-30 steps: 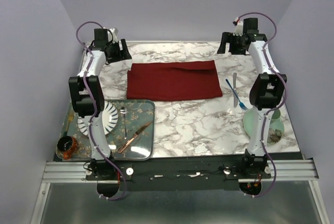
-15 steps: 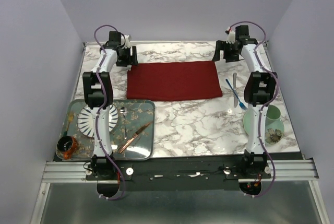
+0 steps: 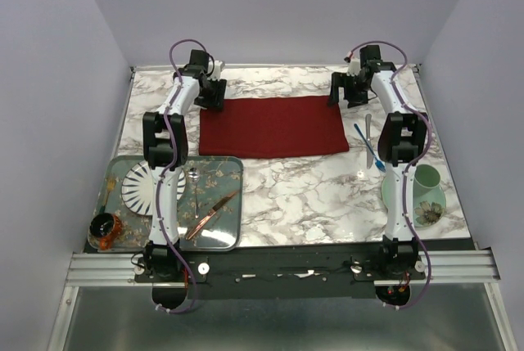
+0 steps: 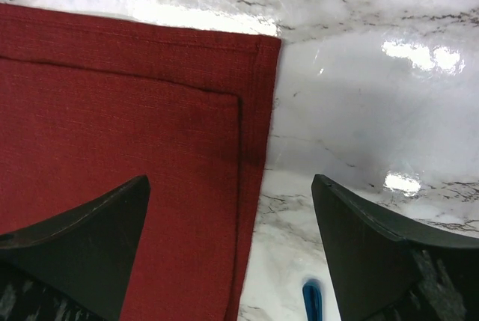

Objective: Fold the napkin into a case and place the utensils inside
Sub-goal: Move the rectangle-folded napkin to the center of the board.

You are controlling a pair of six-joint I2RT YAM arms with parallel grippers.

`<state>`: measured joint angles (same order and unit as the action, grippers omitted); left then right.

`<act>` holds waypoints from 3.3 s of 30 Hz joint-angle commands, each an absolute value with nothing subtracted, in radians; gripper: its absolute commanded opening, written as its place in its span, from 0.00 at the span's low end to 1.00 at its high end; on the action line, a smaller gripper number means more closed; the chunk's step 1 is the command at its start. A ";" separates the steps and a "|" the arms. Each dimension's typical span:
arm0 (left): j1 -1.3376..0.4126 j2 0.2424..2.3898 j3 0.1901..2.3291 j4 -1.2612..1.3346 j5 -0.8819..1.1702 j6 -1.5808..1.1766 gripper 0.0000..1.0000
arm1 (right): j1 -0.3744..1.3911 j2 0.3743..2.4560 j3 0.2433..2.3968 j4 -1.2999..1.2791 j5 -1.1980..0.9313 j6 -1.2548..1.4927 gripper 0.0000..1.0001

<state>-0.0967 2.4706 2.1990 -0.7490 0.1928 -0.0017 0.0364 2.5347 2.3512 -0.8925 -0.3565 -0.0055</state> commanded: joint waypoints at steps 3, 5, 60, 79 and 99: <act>-0.132 2.474 2.192 -0.828 0.179 0.095 0.53 | 0.063 2.579 2.413 -0.957 -0.316 -0.052 0.91; -0.147 2.471 2.188 -0.838 0.183 0.109 0.49 | 0.069 2.585 2.414 -0.957 -0.293 -0.073 0.90; -0.172 2.543 2.373 -0.839 0.169 0.118 0.00 | 0.147 2.448 2.290 -1.104 -0.227 -0.400 0.01; -0.175 2.254 2.171 -0.745 0.164 0.086 0.63 | 0.227 2.326 1.915 -1.335 -0.411 -0.400 0.15; -0.247 2.373 2.021 -0.931 0.184 -0.017 0.27 | 0.215 2.330 2.135 -1.279 -0.184 -0.449 0.19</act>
<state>-0.2306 2.3123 1.9465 -0.8867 0.2684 -0.0284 0.2123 2.2642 2.1025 -1.3003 -0.3775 -0.4152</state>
